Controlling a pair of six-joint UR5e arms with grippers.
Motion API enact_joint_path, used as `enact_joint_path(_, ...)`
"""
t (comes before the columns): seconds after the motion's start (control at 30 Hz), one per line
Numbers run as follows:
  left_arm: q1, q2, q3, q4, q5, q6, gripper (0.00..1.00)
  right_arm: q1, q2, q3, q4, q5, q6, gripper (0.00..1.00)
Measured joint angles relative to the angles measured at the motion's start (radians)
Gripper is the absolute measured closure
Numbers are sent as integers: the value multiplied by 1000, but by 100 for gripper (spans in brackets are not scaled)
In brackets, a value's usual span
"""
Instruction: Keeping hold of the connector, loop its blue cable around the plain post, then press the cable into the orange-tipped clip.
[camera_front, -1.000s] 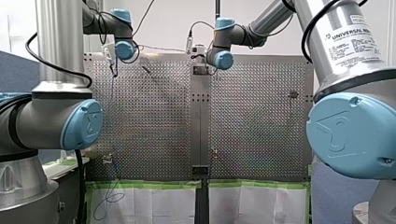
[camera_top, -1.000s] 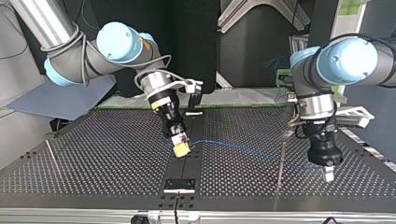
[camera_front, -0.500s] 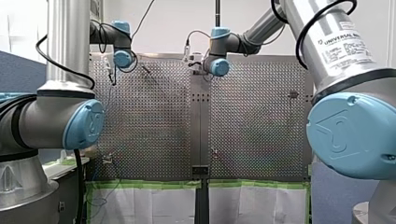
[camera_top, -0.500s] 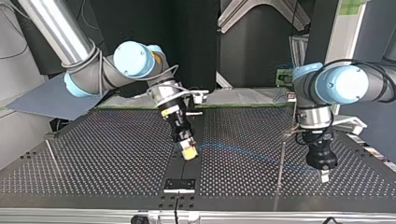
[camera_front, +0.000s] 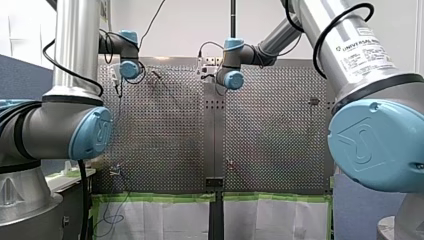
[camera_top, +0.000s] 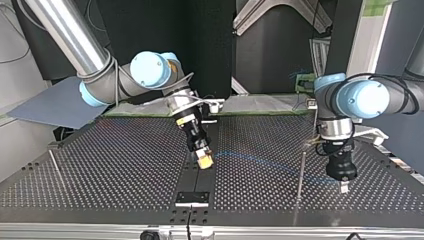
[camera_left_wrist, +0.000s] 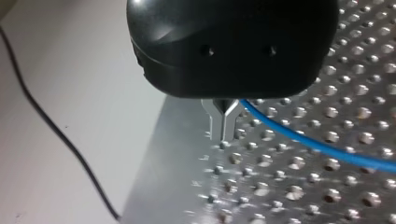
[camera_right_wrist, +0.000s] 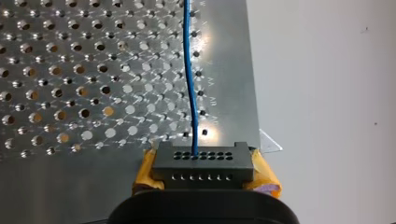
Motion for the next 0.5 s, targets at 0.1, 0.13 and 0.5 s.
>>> enact_joint_path(0.1, 3, -15, 1, 2, 17, -2, 100, 0, 5, 0, -8, 0, 0, 100)
enact_joint_path(0.13, 3, -19, 1, 3, 20, -2, 100, 1, 7, 0, -10, 0, 0, 100)
enact_joint_path(0.5, 8, -87, 6, 13, 43, -17, 100, -1, 26, 0, -19, 1, -1, 100)
